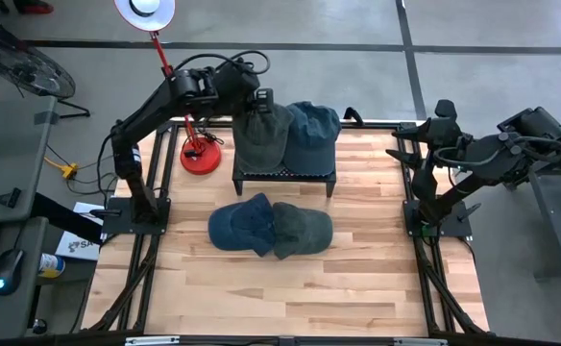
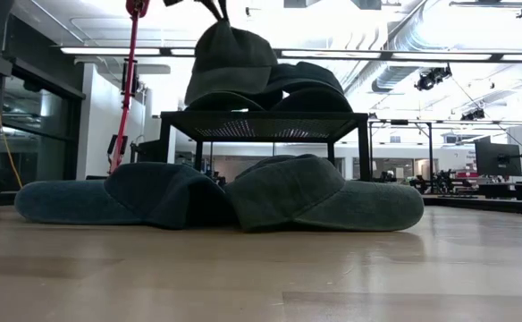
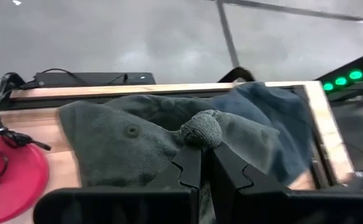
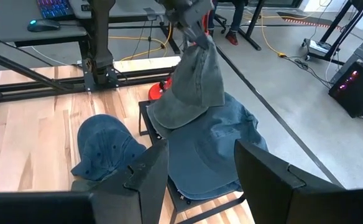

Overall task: Pick & Place hat
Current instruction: Stack the bottom gray cap on top of the other gray cap on the shelf

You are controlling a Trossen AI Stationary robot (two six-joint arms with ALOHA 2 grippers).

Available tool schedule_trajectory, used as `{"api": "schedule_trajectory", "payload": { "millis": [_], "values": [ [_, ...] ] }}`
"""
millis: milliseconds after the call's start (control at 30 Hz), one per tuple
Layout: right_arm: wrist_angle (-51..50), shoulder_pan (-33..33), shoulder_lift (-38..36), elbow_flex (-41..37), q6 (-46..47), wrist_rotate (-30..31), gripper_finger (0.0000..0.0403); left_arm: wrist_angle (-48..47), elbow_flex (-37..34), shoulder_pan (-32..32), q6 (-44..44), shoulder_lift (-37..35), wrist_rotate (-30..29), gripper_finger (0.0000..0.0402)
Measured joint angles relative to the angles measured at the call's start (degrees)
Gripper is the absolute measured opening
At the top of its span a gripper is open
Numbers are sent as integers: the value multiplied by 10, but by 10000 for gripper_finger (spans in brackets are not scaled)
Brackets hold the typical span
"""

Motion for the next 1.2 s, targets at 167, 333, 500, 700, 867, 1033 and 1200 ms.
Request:
{"api": "schedule_trajectory", "payload": {
  "millis": [167,333,500,700,867,1033,1200],
  "values": [
    [0,0,0,0,4,0,177,-2,-1,21,7,16,10,5],
    [0,0,0,0,5,3,177,-11,-1,40,17,30,9,5],
    [0,0,0,0,10,9,177,-19,0,52,24,49,9,6],
    [0,0,0,0,18,11,177,-19,0,53,44,76,13,6],
    [0,0,0,0,22,11,177,-11,-1,53,57,89,9,6],
    [0,0,0,0,27,21,177,24,-1,53,78,91,10,7],
    [0,0,0,0,31,24,177,46,-1,53,107,91,39,36]
  ]
}}
